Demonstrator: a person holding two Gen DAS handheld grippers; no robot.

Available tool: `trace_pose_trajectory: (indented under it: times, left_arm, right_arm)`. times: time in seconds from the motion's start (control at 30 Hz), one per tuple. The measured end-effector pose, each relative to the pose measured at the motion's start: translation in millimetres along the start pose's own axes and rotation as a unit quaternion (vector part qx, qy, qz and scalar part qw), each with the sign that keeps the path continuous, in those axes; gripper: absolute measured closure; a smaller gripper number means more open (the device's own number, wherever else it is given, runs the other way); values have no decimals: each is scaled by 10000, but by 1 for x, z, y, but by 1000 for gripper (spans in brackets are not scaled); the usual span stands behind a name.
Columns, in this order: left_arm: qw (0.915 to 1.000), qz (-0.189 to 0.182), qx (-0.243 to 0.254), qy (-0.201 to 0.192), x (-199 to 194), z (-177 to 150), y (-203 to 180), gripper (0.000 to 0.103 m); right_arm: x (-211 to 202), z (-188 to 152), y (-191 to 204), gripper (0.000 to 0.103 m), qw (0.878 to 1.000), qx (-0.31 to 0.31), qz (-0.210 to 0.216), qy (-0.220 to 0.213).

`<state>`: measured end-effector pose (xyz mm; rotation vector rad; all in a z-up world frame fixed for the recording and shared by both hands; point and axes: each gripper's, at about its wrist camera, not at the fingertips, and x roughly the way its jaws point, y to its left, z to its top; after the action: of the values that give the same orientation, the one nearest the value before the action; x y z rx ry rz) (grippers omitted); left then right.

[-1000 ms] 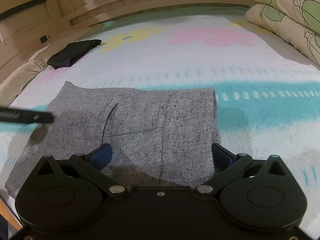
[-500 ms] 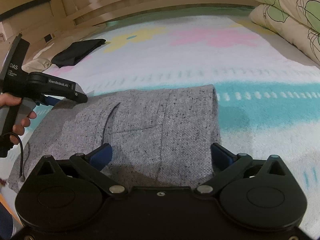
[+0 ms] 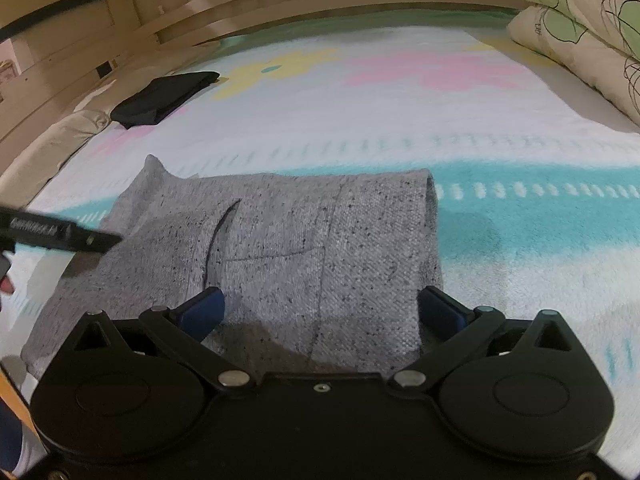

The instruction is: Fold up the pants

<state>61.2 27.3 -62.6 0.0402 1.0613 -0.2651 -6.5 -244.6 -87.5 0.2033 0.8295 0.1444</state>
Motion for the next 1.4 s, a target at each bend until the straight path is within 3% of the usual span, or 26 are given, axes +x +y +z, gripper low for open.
trace_pose_trajectory:
  times: [0.2,0.43,0.53,0.6,0.7,0.87,0.9,0.97,1.07,1.13,1.37,1.4]
  left_arm:
    - [9998,-98,-137,-59,-5,-14,7,23]
    - [9978,-426,-514,20,6,-11,23,7]
    - [9984,-435,-362,-50,10,-7,19,5]
    - [9978,-570,-315,-105,13,-6,19,1]
    - [9973,-683,-233,-161,19,-2,17,1]
    - [9963,-845,35,-157,22,0,12,1]
    - [9958,-900,61,-158,24,0,11,1]
    - [9943,-1049,80,-180,26,2,8,1]
    - [9915,-1274,107,-228,31,4,1,1]
    - [9909,-1315,111,-258,34,5,-3,1]
    - [9911,-1314,-8,-237,36,10,-8,1]
    - [9918,-1251,-37,-252,35,10,-9,7]
  right_arm:
    - [-1,7,-9,0,9990,-135,276,333]
    - [3,24,-26,0,9923,27,736,993]
    - [6,30,-40,0,9868,403,1057,1158]
    - [7,29,-58,0,9787,1074,1370,1087]
    - [11,27,-89,0,9524,2166,1856,1074]
    - [30,14,-139,0,8812,3576,2844,1211]
    - [32,11,-143,0,8730,3695,2964,1160]
    - [33,12,-139,0,8775,3506,3052,1181]
    - [34,19,-118,0,9037,2762,3020,1257]
    - [36,22,-104,0,9139,2425,3001,1261]
    - [38,36,-74,0,9289,1831,2953,1285]
    - [36,36,-71,0,9302,1781,2970,1221]
